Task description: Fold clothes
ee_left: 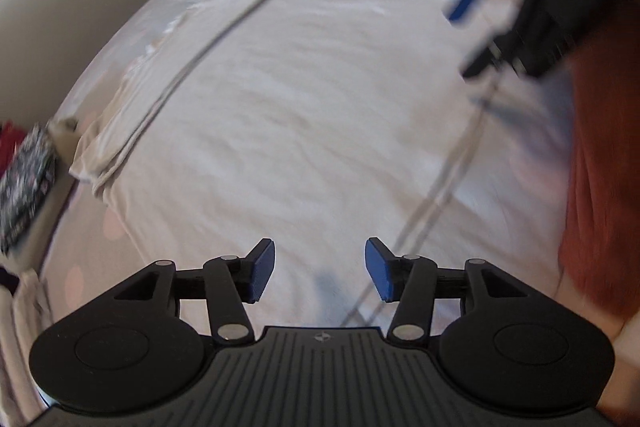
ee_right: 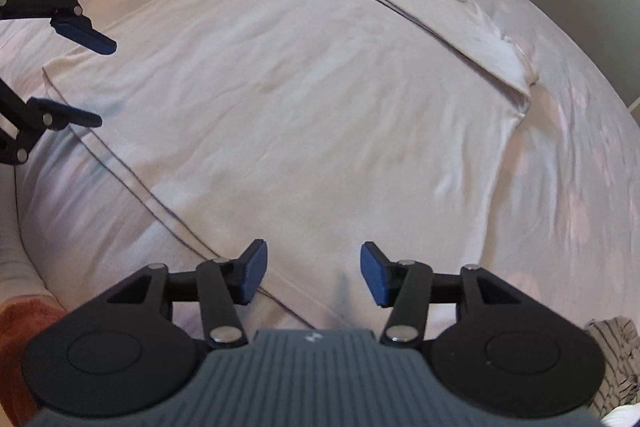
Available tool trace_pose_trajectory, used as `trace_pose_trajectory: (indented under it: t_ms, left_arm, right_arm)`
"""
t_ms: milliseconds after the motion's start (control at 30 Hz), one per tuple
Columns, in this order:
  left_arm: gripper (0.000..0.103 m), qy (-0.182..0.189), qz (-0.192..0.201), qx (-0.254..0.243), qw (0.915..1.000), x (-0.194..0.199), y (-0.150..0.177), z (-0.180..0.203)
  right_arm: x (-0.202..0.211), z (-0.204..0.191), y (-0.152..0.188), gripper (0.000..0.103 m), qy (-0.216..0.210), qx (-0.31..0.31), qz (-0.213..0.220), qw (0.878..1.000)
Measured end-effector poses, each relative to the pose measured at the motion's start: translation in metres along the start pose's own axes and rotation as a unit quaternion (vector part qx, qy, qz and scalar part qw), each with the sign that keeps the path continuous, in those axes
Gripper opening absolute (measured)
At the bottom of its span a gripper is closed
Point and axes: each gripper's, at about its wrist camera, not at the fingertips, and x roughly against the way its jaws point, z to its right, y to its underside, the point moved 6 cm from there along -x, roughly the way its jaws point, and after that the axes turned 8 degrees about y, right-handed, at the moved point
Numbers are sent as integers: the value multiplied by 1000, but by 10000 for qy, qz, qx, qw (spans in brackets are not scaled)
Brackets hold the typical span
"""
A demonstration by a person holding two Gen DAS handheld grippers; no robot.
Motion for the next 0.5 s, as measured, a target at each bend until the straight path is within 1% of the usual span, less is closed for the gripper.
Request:
trace_pose_trajectory:
  t_ms: [33, 100, 133, 200, 233, 267, 400, 433, 500]
  left_arm:
    - [49, -63, -97, -173, 9998, -3, 3, 5]
    - [55, -188, -290, -519, 9981, -10, 9, 14]
    - [57, -250, -386, -691, 9965, -13, 12, 19]
    - [58, -375, -578, -1036, 9922, -19, 18, 28]
    - [58, -437, -674, -1207, 9894, -23, 21, 32]
    - [58, -503, -758, -1324, 9870, -26, 23, 35]
    - [59, -645, -1023, -1463, 9818, -35, 29, 36]
    - [59, -668, -1090, -1490, 9805, -37, 31, 35]
    - [62, -714, -1149, -1535, 9788, -40, 33, 34]
  right_arm:
    - [0, -3, 1, 58, -3, 119, -10, 9999]
    - [-3, -11, 4, 61, 52, 400, -91, 9991]
    - [-5, -16, 6, 61, 92, 578, -153, 9982]
    - [-11, -28, 12, 62, 122, 985, -305, 9946]
    - [-11, -35, 15, 65, 157, 1211, -348, 9919]
    - [-12, -41, 17, 65, 200, 1432, -358, 9888]
    - [-16, -51, 22, 65, 382, 1904, -372, 9802]
    - [-17, -51, 23, 65, 404, 1939, -390, 9794]
    - [-18, -45, 23, 65, 382, 1812, -463, 9816]
